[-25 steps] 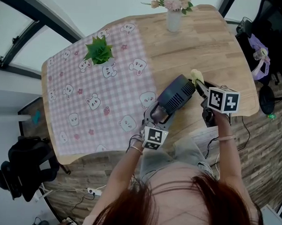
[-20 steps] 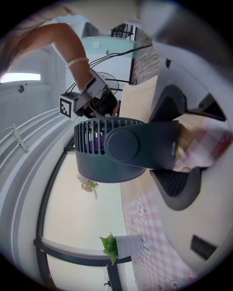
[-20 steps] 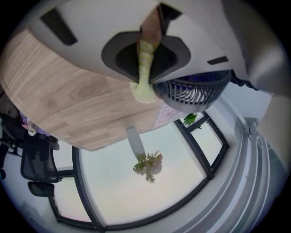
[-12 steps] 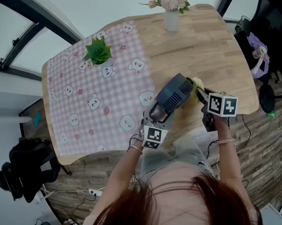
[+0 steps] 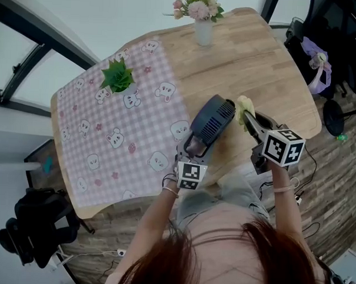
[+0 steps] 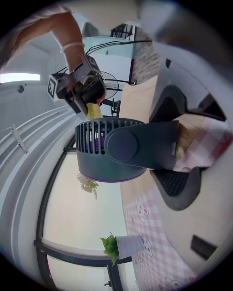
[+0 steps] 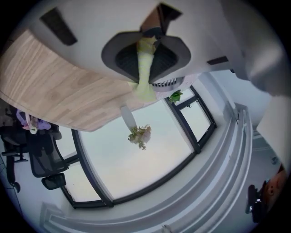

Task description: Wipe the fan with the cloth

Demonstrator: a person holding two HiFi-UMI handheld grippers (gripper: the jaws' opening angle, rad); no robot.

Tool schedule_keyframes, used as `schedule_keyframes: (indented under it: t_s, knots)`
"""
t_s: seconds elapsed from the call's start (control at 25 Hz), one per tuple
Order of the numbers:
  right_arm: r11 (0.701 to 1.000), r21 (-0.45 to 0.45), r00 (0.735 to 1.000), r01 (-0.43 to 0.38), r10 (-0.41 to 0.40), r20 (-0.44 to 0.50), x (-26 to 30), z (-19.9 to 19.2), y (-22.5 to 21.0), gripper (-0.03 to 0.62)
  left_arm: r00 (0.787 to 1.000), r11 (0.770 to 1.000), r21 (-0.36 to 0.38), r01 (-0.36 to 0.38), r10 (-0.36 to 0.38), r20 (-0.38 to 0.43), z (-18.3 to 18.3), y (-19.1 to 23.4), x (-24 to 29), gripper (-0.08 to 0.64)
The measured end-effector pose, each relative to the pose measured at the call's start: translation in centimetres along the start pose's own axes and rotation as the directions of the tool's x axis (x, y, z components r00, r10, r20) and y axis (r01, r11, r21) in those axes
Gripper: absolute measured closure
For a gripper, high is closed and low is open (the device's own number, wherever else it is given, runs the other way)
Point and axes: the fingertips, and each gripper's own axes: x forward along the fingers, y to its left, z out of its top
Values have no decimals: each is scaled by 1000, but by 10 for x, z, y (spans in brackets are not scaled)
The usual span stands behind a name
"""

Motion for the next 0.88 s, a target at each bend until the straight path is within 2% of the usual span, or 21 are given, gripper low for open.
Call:
schedule_keyframes:
  t_s: [0.16,0.28,0.4,0.48,0.72,0.88]
  knots:
    - [988,-103,991,-115,122,57,-15,-4,39,545,1000,1000,-1,-3,3,0,1,0,1,249]
    - [957,-228,980,-181,195,39,-21,-19,71,545,1000,1000,-3,-2,2,0,3,0,1,249]
    - [913,-362,979,-190,202,-5,-21,-39,92,545,1000,1000,-6,-3,3,-2,2,0,1,249]
    - [885,-416,977,-210,211,-44,-19,-54,103,545,1000,1000,-5,-4,4,-2,3,0,1,249]
    - [818,-495,956,-292,251,-149,-6,-86,129,545,1000,1000,-1,-6,6,-3,3,0,1,249]
    - [791,-529,951,-307,234,-202,8,-99,127,545,1000,1000,-1,-4,4,-4,4,-1,0,249]
